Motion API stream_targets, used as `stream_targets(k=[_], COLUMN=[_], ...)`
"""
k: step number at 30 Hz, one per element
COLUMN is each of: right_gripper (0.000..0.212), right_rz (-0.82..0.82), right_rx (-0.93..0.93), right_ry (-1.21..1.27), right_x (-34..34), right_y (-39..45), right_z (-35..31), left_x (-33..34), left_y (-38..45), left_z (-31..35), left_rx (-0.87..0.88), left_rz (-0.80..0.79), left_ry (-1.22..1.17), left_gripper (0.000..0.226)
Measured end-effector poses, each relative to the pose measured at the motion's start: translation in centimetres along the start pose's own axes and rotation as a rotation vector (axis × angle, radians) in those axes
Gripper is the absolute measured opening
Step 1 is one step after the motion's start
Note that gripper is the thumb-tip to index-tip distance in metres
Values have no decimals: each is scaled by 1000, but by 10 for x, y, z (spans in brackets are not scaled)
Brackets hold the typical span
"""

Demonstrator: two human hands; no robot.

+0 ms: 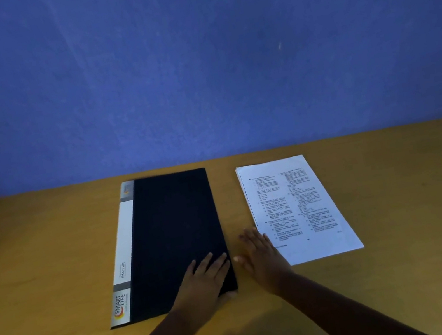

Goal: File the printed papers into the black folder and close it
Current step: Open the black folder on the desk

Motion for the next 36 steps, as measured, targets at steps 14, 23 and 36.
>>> stream_targets(k=[14, 23, 36], right_gripper=[60, 66, 65], right_rz=[56, -50, -32], right_rx=[-65, -194, -161], right_ry=[123, -122, -135], right_x=[-2, 28, 37], right_y=[8, -2, -7], right_z=[-24, -13, -9], left_x=[-144, -225, -220], left_y=[5, -59, -102], left_z=[21, 1, -98], left_rx=[-46, -171, -662], left_rz=[788, 1346, 951], left_ry=[-610, -201, 170], left_gripper=[53, 51, 36])
Point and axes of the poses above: each hand's wrist, its own y-axis towards the middle knuckle, its own x-axis out of the palm, z = x × y, the point moved 8 cm from there along y, towards the middle knuckle, and after that the axes turned 14 degrees about z, right-handed, at the moved point
